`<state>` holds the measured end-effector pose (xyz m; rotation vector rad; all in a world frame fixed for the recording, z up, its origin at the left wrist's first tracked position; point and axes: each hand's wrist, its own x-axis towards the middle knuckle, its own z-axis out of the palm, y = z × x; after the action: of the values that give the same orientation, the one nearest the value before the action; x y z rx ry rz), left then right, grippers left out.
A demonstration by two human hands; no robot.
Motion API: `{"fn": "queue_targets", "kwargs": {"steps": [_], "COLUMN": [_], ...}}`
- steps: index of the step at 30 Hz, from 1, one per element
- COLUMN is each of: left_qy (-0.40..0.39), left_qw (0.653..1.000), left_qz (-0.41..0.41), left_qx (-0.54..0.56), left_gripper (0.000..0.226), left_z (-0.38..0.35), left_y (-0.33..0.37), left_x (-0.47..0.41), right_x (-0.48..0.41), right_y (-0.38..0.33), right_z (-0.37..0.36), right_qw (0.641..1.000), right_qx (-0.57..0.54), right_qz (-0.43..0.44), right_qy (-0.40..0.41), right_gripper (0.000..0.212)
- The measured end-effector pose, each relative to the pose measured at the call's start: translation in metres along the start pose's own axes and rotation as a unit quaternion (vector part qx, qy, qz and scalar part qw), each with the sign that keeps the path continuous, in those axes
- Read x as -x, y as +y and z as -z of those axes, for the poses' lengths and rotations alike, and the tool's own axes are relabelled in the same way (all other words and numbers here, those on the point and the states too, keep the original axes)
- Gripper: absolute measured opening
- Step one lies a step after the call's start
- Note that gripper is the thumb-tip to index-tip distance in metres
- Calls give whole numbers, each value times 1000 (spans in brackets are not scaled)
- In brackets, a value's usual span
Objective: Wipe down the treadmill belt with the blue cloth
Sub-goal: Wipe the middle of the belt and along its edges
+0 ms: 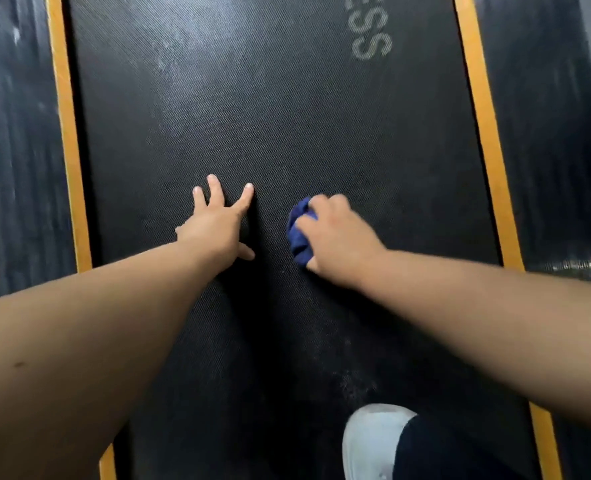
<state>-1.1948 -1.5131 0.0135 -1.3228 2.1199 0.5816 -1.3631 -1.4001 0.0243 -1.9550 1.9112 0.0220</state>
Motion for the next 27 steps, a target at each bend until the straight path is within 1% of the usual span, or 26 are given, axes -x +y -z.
{"fn": "queue_targets", "kwargs": {"steps": [2, 3, 6, 7, 9, 11, 12, 13, 14, 15, 16, 17, 18, 19, 20, 21, 22, 23, 24, 26, 27], "left_qy": [5, 8, 11, 12, 11, 9, 7, 6, 8, 11, 15, 17, 18, 16, 15, 13, 12, 14, 18, 23, 21], "left_qw": [1000, 1000, 1000, 1000, 1000, 1000, 1000, 1000, 1000, 1000, 1000, 1000, 1000, 1000, 1000, 1000, 1000, 1000, 1000, 999, 999], "left_qz": [-3, -4, -10, -11, -15, -13, -12, -12, -13, -13, -14, -14, -16, -17, -17, -16, -16, -17, -18, -22, -23], "left_qx": [-8, -11, -13, -10, -5, -3, -2, -1, -3, -8, -14, -17, -19, -17, -16, -15, -16, -16, -17, -23, -27], "left_gripper": [119, 120, 120, 120, 120, 120, 120, 120, 120, 120, 120, 120, 121, 121, 121, 121, 121, 121, 121, 121, 122], "left_z": [-2, -3, -4, -4, -4, -4, -4, -3, -3, -3, -4, -4, -4, -3, -3, -3, -3, -4, -4, -4, -4], "left_y": [-2, -3, -5, -5, -5, -6, -5, -4, -4, -4, -4, -4, -4, -3, -3, -4, -4, -4, -5, -5, -5], "left_x": [-1, -2, -4, -4, -4, -5, -5, -5, -5, -5, -5, -6, -6, -6, -7, -7, -7, -8, -9, -10, -10], "right_x": [14, 16, -3, -11, -27, -32, -28, -20, -9, 5, 20, 30, 33, 31, 25, 18, 12, 8, 6, 12, 18], "right_y": [-12, -10, 19, 29, 43, 37, 25, 13, 1, -11, -21, -23, -14, 1, 18, 37, 55, 67, 70, 56, 47], "right_z": [-9, -10, 1, 8, 19, 23, 21, 14, 3, -9, -17, -23, -25, -23, -18, -9, 2, 13, 20, 19, 12], "right_qw": [998, 997, 997, 998, 997, 991, 989, 990, 995, 999, 999, 997, 996, 998, 1000, 997, 985, 971, 965, 973, 978], "right_qx": [24, 31, 41, 50, 65, 40, 21, 4, -9, -21, -32, -40, -37, -22, -7, 17, 37, 40, 64, 96, 82], "right_qz": [53, 63, 66, 45, -37, -124, -141, -132, -96, -37, 23, 62, 80, 58, 9, -65, -153, -226, -251, -208, -192], "right_qy": [-19, -25, -11, -4, 15, 40, 42, 39, 35, 31, 11, -12, -21, -14, 7, 48, 68, 66, 49, 27, 20], "right_gripper": [59, 58, 34, 30, 29, 28, 28, 27, 26, 24, 21, 20, 21, 25, 30, 31, 29, 28, 34, 55, 68]}}
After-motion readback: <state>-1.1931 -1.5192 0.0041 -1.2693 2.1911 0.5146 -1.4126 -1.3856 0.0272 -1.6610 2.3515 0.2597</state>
